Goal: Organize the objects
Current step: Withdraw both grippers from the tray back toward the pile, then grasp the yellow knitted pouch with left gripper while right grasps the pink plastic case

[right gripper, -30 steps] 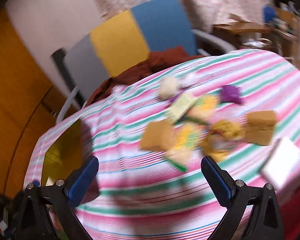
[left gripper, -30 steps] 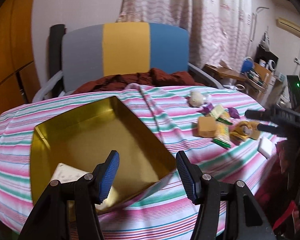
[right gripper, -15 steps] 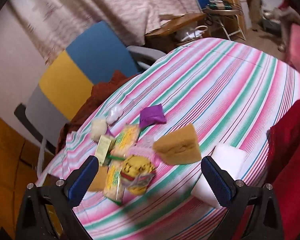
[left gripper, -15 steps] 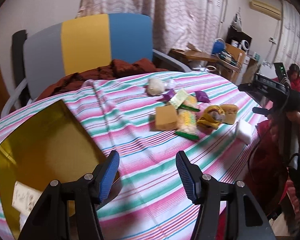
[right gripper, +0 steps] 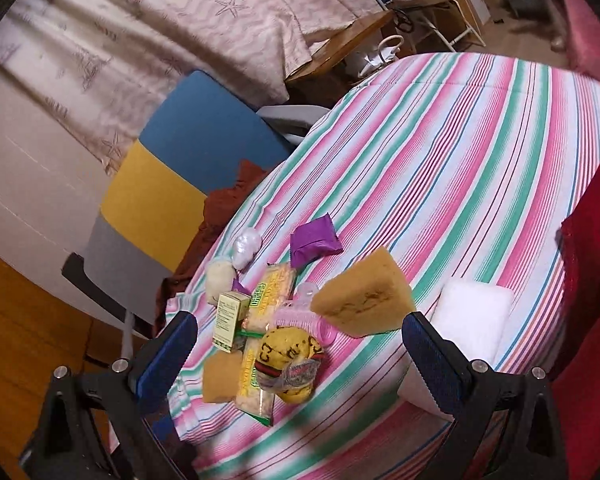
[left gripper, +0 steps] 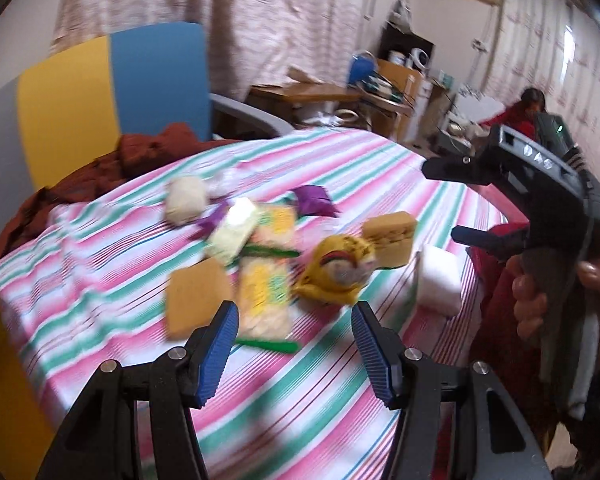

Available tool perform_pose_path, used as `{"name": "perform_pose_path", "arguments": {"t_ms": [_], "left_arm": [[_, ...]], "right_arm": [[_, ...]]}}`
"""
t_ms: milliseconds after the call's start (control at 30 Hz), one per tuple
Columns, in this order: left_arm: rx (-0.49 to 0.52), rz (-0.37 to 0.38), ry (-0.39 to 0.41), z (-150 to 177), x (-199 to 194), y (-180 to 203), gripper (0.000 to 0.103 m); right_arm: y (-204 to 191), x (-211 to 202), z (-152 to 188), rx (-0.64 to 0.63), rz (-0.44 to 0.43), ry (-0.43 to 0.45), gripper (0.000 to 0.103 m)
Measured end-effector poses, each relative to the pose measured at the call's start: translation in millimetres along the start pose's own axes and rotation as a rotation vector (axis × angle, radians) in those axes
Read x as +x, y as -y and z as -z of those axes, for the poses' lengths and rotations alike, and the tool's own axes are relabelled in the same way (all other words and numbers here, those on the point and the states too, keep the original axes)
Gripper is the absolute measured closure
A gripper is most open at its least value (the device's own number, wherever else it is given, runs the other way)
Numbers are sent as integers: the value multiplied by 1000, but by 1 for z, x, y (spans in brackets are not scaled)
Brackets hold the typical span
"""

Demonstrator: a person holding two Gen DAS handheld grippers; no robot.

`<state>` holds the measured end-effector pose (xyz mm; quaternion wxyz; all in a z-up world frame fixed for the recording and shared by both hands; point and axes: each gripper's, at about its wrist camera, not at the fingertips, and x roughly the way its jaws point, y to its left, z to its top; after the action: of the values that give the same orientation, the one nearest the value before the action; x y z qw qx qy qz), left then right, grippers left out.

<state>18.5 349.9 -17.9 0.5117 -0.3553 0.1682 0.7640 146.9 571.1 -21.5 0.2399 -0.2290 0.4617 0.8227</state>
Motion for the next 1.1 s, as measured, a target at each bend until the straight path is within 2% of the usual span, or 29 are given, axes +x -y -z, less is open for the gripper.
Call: {"name": "perform_pose_path", "arguments": {"t_ms": [133,200,267,333,433,500,533,600,667,833,967,1000,1100], "left_arm": [[71,42,-30,-15,32,26,39],[96,34,-39,-19,45,34,39],[99,37,-55,-23,60,38,38],[98,33,-88,-26,77,40,32],[88,35,-118,-29,97,39,32],[92,21,-126,-27,106,38,34],[91,29,-129,-25,109,36,46],[73,69,-136,-20,109,32,60],[78,77,-116,-14,101,32,67],[53,116,-109,5,76,28,68],[27,123,-99,20,57,26,68],[30,117,-97,24,54,26,68],[34,108,-98,39,43,25,68]], "right_arm": [[-2,3,-1,-10,-12,-15,0],[-2,4,-1,-8,-19,-16,0],[0,5,-1,1,-27,-24,0],[2,6,-2,6,-28,-30,0],[2,8,-2,3,-31,-39,0],[1,10,-2,1,-26,-45,0],[2,10,-2,2,-24,-47,0],[2,10,-2,5,-19,-47,0],[2,13,-3,2,-12,-59,0],[-4,25,0,-34,11,-132,0],[-15,44,11,-104,-4,-274,0],[-19,51,15,-124,5,-326,0],[-24,65,23,-155,63,-407,0]]}}
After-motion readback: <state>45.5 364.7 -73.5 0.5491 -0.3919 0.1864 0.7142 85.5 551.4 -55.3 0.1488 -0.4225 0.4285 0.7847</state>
